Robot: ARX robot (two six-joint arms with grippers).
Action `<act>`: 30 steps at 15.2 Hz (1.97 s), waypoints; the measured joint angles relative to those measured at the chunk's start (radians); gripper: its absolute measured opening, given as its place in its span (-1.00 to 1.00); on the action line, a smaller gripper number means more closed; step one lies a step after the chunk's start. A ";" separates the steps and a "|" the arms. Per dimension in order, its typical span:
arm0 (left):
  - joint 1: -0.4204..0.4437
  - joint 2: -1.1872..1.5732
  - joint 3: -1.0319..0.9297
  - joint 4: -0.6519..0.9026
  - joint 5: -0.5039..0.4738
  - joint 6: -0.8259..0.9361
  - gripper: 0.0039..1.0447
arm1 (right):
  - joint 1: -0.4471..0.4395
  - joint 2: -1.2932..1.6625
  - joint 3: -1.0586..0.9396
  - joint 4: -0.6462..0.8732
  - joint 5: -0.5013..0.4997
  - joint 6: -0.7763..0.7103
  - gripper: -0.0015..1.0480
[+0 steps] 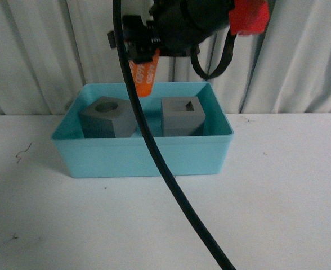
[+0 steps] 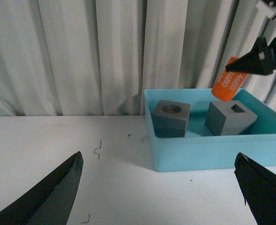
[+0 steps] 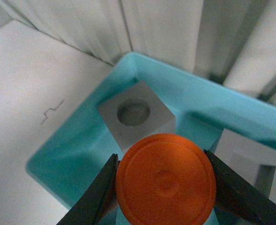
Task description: Place gray and orange parts in blue box
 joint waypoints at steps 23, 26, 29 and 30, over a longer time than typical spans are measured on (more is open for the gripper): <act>0.000 0.000 0.000 0.000 0.000 0.001 0.88 | 0.068 0.309 0.198 -0.031 0.159 0.096 0.85; 0.000 0.000 0.000 0.000 0.000 0.001 0.88 | 0.043 0.159 0.087 0.090 0.106 0.133 0.87; 0.000 0.000 0.000 0.000 0.000 0.001 0.88 | -0.043 -0.153 -0.111 0.238 0.087 0.135 0.87; 0.000 0.000 0.000 0.000 0.000 0.001 0.88 | -0.087 -0.261 -0.202 0.272 0.092 0.136 0.87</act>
